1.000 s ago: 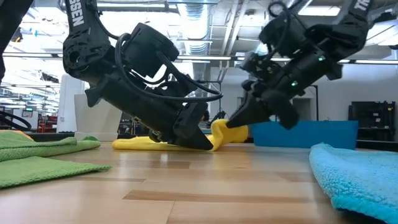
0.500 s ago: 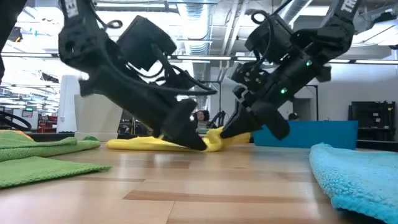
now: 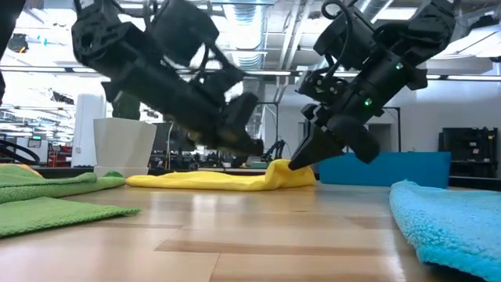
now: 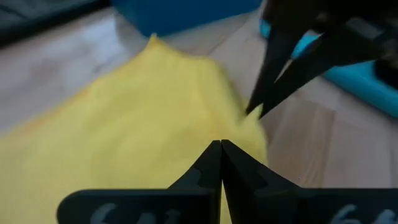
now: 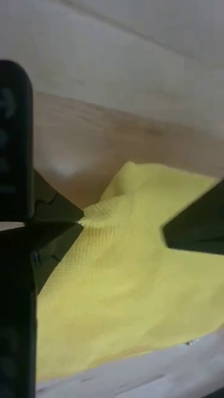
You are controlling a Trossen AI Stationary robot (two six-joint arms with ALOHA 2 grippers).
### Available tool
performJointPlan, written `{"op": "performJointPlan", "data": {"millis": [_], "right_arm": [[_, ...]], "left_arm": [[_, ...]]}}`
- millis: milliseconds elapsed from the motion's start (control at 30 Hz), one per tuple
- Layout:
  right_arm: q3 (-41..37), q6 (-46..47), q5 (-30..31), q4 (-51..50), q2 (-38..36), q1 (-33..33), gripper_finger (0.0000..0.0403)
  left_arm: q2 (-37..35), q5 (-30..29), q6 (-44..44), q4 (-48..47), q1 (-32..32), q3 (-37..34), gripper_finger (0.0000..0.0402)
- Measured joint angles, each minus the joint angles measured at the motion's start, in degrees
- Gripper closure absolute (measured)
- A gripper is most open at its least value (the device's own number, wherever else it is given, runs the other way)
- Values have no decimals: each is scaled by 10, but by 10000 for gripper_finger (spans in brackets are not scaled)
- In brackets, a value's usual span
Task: Fold microfiber towels
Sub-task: Fold the yellow microfiber cloth
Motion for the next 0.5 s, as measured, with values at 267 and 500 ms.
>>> {"op": "performJointPlan", "data": {"millis": [267,500], "right_arm": [[0,16,1,0,0,9,374],[0,17,1,4,0,9,378]], "left_arm": [[78,7,-71,90,-10,13,401],[92,5,-77,56,-27,55,401]]}}
